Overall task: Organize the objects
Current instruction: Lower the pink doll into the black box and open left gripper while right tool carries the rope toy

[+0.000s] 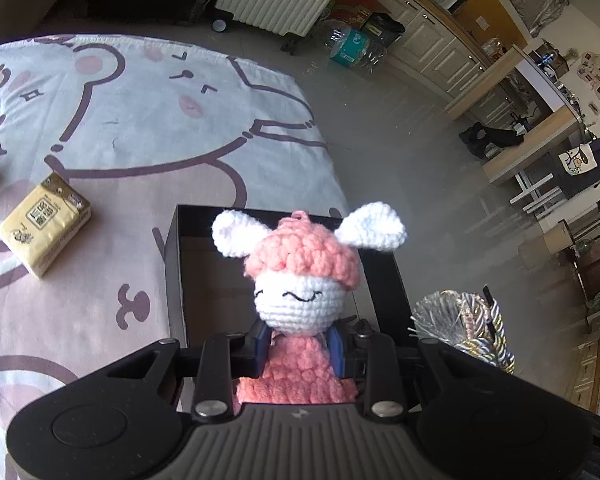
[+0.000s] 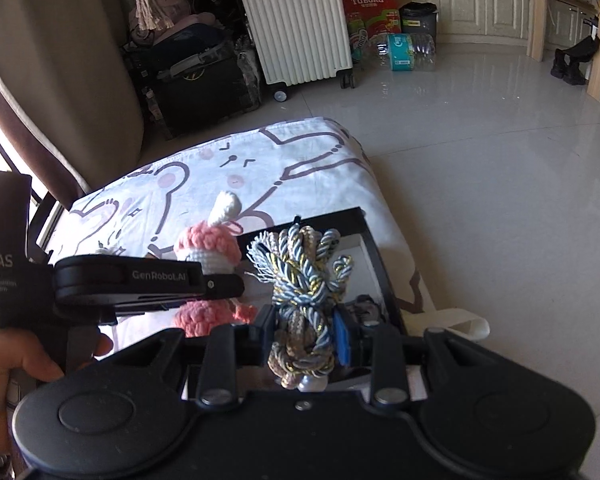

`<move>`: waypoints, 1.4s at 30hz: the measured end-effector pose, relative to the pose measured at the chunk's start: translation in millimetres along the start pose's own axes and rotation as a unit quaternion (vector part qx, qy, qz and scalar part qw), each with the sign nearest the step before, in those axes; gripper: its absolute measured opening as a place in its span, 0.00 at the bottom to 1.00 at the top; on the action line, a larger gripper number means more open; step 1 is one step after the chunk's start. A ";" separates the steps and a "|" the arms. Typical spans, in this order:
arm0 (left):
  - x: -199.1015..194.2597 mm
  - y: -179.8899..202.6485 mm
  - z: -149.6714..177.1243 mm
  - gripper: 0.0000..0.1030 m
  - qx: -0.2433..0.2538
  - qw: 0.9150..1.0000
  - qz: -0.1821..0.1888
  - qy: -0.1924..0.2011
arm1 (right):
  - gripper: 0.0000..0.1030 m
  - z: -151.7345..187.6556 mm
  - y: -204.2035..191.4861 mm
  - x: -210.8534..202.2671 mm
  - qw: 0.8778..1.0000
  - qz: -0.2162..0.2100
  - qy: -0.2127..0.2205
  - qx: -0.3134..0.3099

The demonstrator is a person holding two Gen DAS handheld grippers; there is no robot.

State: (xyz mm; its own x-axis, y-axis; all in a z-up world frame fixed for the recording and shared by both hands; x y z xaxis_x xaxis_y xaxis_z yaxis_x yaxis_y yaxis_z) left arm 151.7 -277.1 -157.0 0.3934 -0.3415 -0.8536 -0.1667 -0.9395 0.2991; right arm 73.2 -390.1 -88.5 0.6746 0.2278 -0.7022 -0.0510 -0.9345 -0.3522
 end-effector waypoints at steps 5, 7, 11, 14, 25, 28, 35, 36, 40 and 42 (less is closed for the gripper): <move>10.5 -1.7 15.8 0.30 -0.001 1.000 -0.013 -0.016 | 0.31 1.0 13.5 -0.1 1.000 0.010 -0.002 0.004; 12.4 -4.3 20.6 0.30 -0.003 0.999 -0.023 -0.021 | 0.31 -0.1 14.4 0.7 1.000 0.008 -0.001 0.004; 12.7 -13.2 26.4 0.30 -0.001 0.998 -0.052 -0.030 | 0.31 -0.3 12.4 4.9 1.000 0.000 -0.003 0.002; 13.4 -17.7 30.2 0.30 0.000 0.997 -0.062 -0.040 | 0.31 -0.3 11.9 9.7 1.000 -0.003 -0.007 0.003; 4.1 -23.5 29.8 0.48 -0.016 0.998 -0.050 -0.045 | 0.31 -7.6 9.2 40.4 1.000 -0.012 -0.017 0.012; -5.0 -24.0 24.7 0.50 -0.014 0.998 -0.036 -0.040 | 0.31 -7.0 8.7 46.4 1.000 -0.011 -0.021 0.012; -22.9 -35.6 10.3 0.54 -0.017 0.999 -0.048 -0.012 | 0.31 2.0 4.9 49.5 0.999 -0.016 -0.034 0.016; -24.5 -37.7 8.4 0.54 -0.016 0.999 -0.049 -0.007 | 0.31 4.0 2.6 50.1 0.999 -0.021 -0.037 0.020; -27.3 -55.1 2.2 0.54 -0.035 0.998 -0.057 -0.003 | 0.31 9.9 -11.6 56.2 0.997 -0.047 -0.046 0.030; -26.6 -63.7 0.9 0.54 -0.041 0.997 -0.063 -0.003 | 0.31 15.3 -19.4 63.5 0.997 -0.049 -0.057 0.023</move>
Point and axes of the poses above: each gripper's, at about its wrist camera, not at the fingertips, and x roughly the way its jaws point, y to its right, z to its underside, the point moved 10 cm from there along x, roughly the way its jaws point, and after that the axes turned 12 degrees about -z, right-handed, at the moved point
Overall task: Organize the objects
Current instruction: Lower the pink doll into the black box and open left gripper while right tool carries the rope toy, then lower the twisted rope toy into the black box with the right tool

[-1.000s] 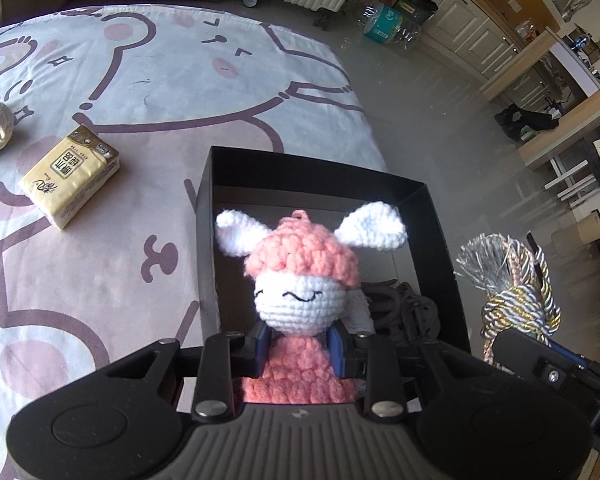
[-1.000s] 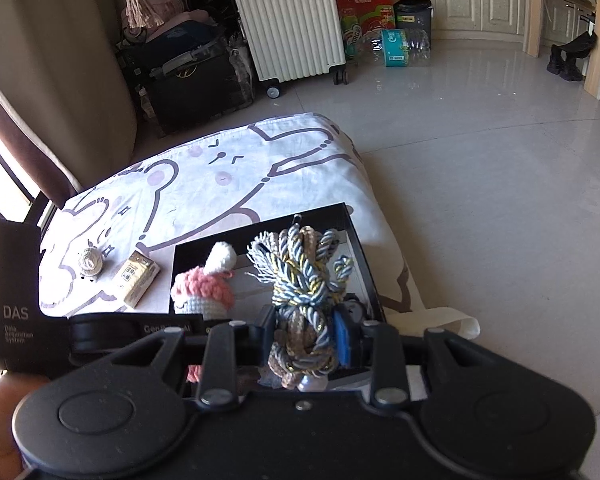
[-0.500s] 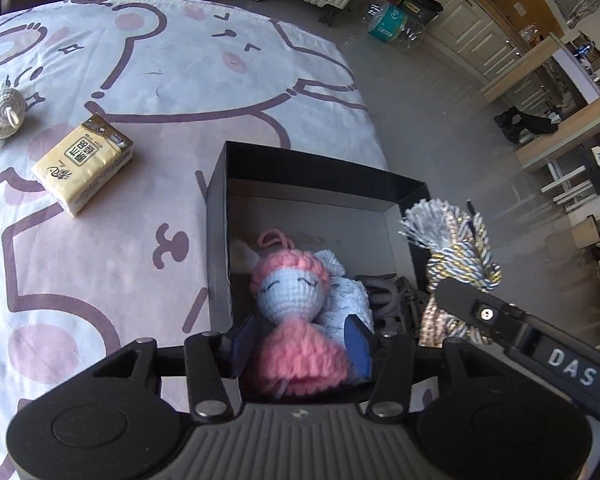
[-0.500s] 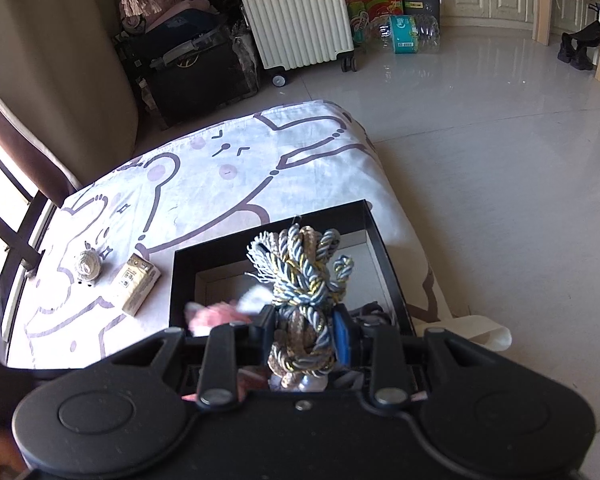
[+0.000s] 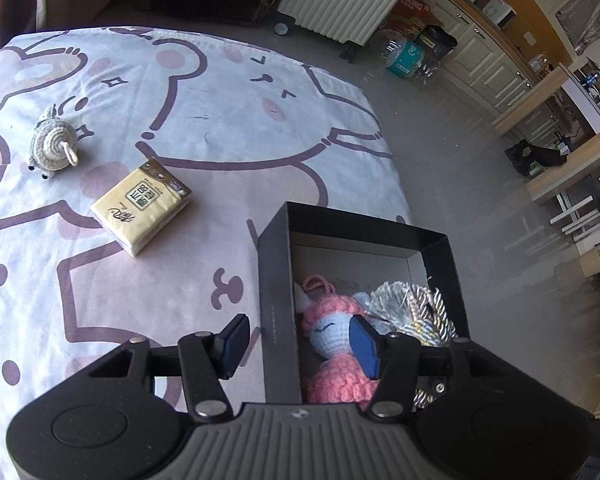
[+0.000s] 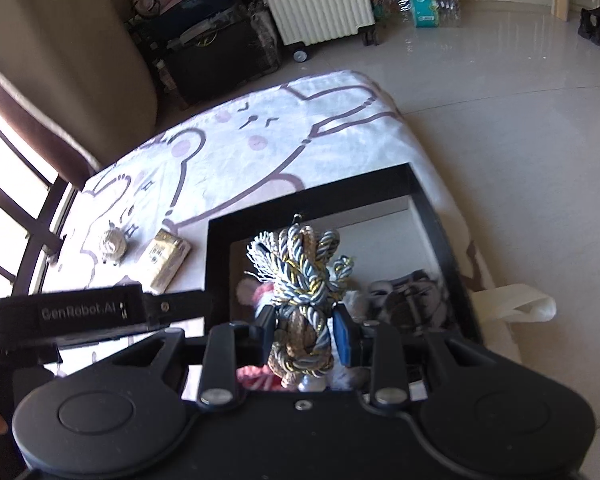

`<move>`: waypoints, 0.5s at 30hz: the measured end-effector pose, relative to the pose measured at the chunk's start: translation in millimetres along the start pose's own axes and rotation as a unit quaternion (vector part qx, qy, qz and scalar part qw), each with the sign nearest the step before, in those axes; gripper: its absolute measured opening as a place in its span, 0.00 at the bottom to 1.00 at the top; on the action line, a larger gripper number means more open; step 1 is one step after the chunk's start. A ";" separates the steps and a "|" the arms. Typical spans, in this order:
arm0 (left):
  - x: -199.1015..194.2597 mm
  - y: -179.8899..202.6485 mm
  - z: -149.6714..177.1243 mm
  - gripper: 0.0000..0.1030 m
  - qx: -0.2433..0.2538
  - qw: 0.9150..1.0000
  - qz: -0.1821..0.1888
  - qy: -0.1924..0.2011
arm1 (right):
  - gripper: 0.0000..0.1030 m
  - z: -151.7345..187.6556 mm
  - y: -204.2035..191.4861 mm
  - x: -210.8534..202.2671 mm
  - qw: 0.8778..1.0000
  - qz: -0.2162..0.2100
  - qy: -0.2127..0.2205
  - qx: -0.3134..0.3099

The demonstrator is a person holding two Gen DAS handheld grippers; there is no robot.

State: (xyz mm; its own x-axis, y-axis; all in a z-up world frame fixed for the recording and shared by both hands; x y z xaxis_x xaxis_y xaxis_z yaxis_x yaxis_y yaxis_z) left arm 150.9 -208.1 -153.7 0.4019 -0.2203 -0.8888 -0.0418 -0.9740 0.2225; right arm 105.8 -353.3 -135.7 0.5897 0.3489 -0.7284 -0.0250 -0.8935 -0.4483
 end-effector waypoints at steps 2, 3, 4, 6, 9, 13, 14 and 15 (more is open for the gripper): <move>2.1 -8.1 -1.2 0.54 -0.006 1.000 -0.005 -0.001 | 0.31 7.5 -5.6 12.2 1.000 0.000 -0.017 -0.005; 3.1 -11.0 -1.4 0.54 -0.007 1.000 -0.007 -0.001 | 0.30 11.0 -7.6 18.5 1.000 -0.002 -0.021 -0.006; 4.5 -14.2 -1.5 0.54 -0.009 1.000 -0.009 -0.002 | 0.30 13.5 -8.9 23.8 1.000 -0.003 -0.025 -0.005; 6.5 -18.6 -1.1 0.54 -0.011 1.000 -0.012 -0.003 | 0.30 16.5 -11.2 32.3 1.000 -0.011 -0.029 0.004; 8.7 -22.3 0.4 0.54 -0.009 1.000 -0.014 -0.005 | 0.30 16.9 -14.6 38.3 0.999 -0.010 -0.035 -0.003; 10.0 -23.6 2.3 0.54 -0.007 1.000 -0.009 -0.008 | 0.30 2.4 -12.8 25.5 0.999 -0.015 -0.026 -0.013; 9.7 -23.4 2.3 0.54 -0.007 1.000 -0.007 -0.008 | 0.30 -4.6 -9.3 21.2 1.000 -0.009 -0.019 -0.016; 9.4 -22.8 2.3 0.54 -0.006 1.000 -0.005 -0.008 | 0.30 -12.9 -4.3 17.0 1.000 0.002 -0.010 -0.021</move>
Point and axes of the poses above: each gripper's, at about its wrist camera, not at the fingertips, and x roughly the way its jaws point, y to its right, z to its underside, the point moved 10 cm from there along x, roughly the way its jaws point, and after that the axes turned 12 degrees about -z, right-handed, at the moved point
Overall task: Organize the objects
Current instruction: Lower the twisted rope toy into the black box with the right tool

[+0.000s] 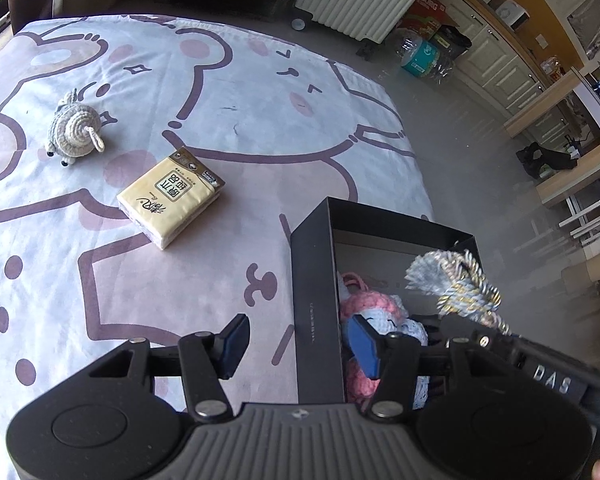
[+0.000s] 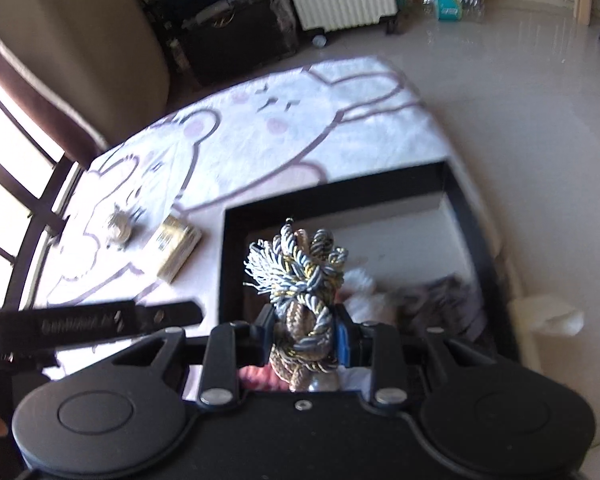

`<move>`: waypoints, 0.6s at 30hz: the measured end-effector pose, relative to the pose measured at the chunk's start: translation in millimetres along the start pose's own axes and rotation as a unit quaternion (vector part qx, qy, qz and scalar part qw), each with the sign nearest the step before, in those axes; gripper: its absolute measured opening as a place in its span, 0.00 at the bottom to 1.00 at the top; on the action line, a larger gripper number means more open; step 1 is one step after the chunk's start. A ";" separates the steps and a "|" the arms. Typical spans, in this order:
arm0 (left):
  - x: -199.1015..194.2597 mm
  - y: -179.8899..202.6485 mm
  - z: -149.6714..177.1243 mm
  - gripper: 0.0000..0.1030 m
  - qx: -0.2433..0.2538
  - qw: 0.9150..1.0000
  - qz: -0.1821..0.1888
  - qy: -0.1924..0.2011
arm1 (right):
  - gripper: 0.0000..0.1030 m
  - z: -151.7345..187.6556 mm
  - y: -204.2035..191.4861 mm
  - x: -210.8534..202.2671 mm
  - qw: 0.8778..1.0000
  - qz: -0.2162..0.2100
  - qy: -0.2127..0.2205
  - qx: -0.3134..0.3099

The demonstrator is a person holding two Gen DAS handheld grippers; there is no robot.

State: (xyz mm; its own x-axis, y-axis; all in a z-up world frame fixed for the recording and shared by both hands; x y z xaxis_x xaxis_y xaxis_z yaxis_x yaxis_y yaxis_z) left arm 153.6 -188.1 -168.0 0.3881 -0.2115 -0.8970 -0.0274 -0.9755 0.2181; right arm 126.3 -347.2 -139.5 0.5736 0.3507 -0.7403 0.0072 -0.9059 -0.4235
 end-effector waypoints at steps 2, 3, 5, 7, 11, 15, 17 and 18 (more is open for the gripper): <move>-0.9 2.2 0.3 0.54 0.004 1.000 0.003 0.001 | 0.30 -13.0 11.4 -4.6 1.000 0.020 0.010 -0.007; -1.0 3.1 0.3 0.54 0.006 1.000 0.004 0.002 | 0.30 -19.8 17.7 -4.9 0.999 0.030 0.013 -0.012; -0.8 4.4 0.7 0.54 0.009 1.000 0.006 0.002 | 0.30 -30.3 29.4 -1.7 0.998 0.053 0.016 -0.031; -0.2 5.2 1.4 0.54 0.013 1.000 0.008 0.001 | 0.30 -37.7 44.7 6.3 0.996 0.080 0.011 -0.047; 2.3 5.5 2.7 0.54 0.025 1.000 0.006 0.002 | 0.30 -42.3 65.7 27.3 0.994 0.099 -0.003 -0.052; 7.0 1.4 4.5 0.54 0.028 1.000 0.001 -0.002 | 0.31 -37.1 71.8 46.2 0.992 0.110 -0.024 -0.063; 9.4 -1.0 5.7 0.54 0.028 1.000 -0.001 -0.005 | 0.31 -36.9 71.3 50.3 0.991 0.115 -0.030 -0.068; 10.2 -1.6 6.1 0.54 0.029 1.000 -0.002 -0.006 | 0.31 -35.9 71.2 52.2 0.990 0.120 -0.037 -0.070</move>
Point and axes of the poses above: each gripper's, at about its wrist camera, not at the fingertips, and x roughly the way its jaws point, y to its right, z to its underside, the point moved 10 cm from there along x, roughly the way its jaws point, and after that the axes turned 12 degrees about -z, right-handed, at the moved point
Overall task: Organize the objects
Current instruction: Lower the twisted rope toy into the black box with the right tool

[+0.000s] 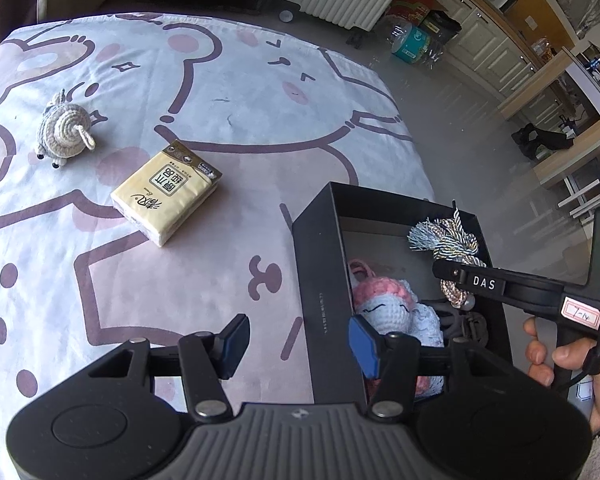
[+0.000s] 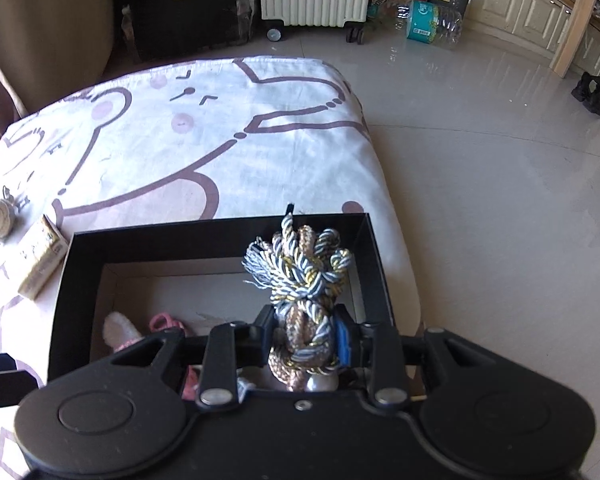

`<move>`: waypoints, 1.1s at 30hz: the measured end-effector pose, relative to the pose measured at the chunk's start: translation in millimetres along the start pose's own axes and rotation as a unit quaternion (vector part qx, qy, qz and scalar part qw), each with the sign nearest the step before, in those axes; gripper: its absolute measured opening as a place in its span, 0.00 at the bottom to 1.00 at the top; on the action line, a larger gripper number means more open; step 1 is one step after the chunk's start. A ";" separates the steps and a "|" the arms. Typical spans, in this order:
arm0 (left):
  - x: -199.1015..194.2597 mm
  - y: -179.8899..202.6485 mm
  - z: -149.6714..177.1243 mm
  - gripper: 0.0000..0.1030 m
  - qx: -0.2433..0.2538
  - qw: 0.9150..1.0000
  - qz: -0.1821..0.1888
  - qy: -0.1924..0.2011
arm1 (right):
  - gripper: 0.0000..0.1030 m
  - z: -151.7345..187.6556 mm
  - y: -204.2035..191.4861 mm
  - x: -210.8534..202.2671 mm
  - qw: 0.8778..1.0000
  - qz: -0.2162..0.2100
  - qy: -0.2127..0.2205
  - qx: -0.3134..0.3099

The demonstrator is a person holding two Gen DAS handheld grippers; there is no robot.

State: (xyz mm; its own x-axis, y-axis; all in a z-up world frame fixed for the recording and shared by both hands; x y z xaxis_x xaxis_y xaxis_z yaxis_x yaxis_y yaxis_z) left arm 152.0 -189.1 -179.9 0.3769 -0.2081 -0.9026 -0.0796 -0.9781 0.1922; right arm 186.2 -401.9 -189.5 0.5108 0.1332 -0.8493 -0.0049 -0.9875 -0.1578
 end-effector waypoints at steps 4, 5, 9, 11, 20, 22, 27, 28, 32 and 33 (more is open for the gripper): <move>0.6 0.0 0.4 0.54 0.001 1.000 0.001 0.000 | 0.30 4.4 3.1 8.8 0.999 0.025 -0.030 0.000; 0.3 0.9 0.5 0.54 0.002 1.000 0.002 0.001 | 0.30 4.8 5.1 10.9 0.999 0.027 -0.028 0.000; 0.6 2.9 2.1 0.54 0.008 1.000 0.004 0.000 | 0.31 4.2 9.9 11.9 1.000 0.011 -0.013 0.012; 0.6 3.0 3.1 0.54 0.008 1.000 0.005 -0.002 | 0.33 3.9 9.3 6.6 1.000 0.000 -0.009 0.017; -2.3 1.2 0.8 0.54 0.005 1.000 0.006 0.002 | 0.27 -10.3 4.8 -36.5 1.000 -0.013 0.012 -0.007; -2.3 2.2 1.4 0.54 0.007 1.000 0.007 0.001 | 0.22 -9.4 1.7 -36.2 1.000 -0.010 0.007 -0.022; -1.5 2.6 2.8 0.54 0.009 1.000 0.008 0.000 | 0.16 -1.9 -1.0 -24.7 0.999 0.002 -0.011 -0.043; -1.0 2.0 2.8 0.54 0.008 1.000 0.007 -0.001 | 0.16 -1.4 -1.1 -23.6 0.999 0.002 -0.014 -0.044; 0.6 0.5 3.7 0.54 0.005 1.000 0.007 -0.003 | 0.16 -1.6 0.7 -20.0 0.999 0.002 -0.024 -0.038; 0.7 0.4 3.8 0.54 0.005 1.000 0.007 -0.003 | 0.16 -1.5 1.8 -19.6 0.999 0.002 -0.025 -0.034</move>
State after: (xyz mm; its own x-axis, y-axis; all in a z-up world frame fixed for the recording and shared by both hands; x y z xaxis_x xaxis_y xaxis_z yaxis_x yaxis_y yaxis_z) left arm 148.7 -189.6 -181.8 0.3697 -0.2220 -0.9022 -0.0948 -0.9750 0.2011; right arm 177.5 -406.4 -172.4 0.4682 0.1325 -0.8736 0.0536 -0.9911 -0.1216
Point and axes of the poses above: each gripper's, at about its wrist camera, not at the fingertips, and x roughly the way its jaws point, y to its right, z to its underside, the point moved 10 cm from there along x, roughly the way its jaws point, and after that the axes turned 12 degrees about -z, right-handed, at the moved point
